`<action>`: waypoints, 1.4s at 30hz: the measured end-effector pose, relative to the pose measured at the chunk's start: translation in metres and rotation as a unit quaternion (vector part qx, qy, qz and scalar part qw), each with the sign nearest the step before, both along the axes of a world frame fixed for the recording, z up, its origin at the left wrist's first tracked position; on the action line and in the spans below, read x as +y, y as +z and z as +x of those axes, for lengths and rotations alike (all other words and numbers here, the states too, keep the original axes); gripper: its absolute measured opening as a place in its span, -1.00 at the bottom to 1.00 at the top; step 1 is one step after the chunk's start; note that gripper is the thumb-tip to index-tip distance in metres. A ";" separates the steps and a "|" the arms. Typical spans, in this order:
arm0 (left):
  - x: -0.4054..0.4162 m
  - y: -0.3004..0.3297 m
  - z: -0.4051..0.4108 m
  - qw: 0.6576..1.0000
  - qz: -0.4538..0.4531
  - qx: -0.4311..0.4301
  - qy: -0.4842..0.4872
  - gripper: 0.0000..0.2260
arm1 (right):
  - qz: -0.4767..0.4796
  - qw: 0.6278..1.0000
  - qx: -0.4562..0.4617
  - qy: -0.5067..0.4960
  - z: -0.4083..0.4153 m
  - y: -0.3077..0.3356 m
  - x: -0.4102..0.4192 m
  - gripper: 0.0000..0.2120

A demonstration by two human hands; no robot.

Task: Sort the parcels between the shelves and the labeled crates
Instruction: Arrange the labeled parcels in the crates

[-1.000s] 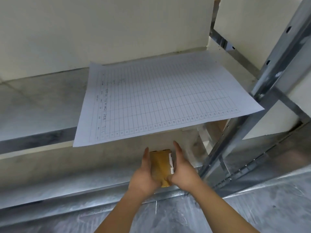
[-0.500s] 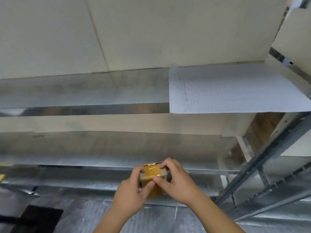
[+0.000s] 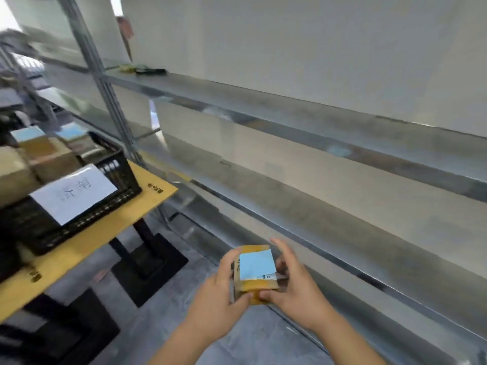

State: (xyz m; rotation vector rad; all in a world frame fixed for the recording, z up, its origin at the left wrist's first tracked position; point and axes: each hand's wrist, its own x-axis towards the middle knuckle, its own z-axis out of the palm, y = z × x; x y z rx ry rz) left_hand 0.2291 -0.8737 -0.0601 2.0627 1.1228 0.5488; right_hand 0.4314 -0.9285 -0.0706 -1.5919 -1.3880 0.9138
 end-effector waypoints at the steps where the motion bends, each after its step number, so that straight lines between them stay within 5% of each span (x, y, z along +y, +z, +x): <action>1: 0.003 0.000 -0.020 1.000 0.000 0.002 0.017 -0.25 | 0.000 1.000 -0.001 0.019 -0.020 0.002 0.009 0.05; 8: 0.024 0.005 -0.142 0.988 0.049 -0.011 0.148 -0.26 | 0.070 0.989 -0.033 0.127 -0.138 0.005 0.072 -0.19; 15: 0.042 0.003 -0.218 0.965 0.117 0.011 0.236 -0.49 | 0.158 0.970 -0.044 0.179 -0.214 -0.002 0.129 -0.52; 26: 0.110 0.004 -0.283 0.929 0.085 0.047 0.358 -0.63 | 0.178 0.936 -0.013 0.304 -0.304 -0.014 0.249 -0.50; 34: 0.163 0.018 -0.362 0.868 0.025 0.079 0.490 -0.64 | 0.187 0.884 0.008 0.428 -0.411 -0.014 0.344 -0.61; 42: 0.160 0.010 -0.433 0.821 0.041 0.095 0.561 -0.44 | 0.163 0.835 0.018 0.525 -0.500 -0.012 0.367 -0.57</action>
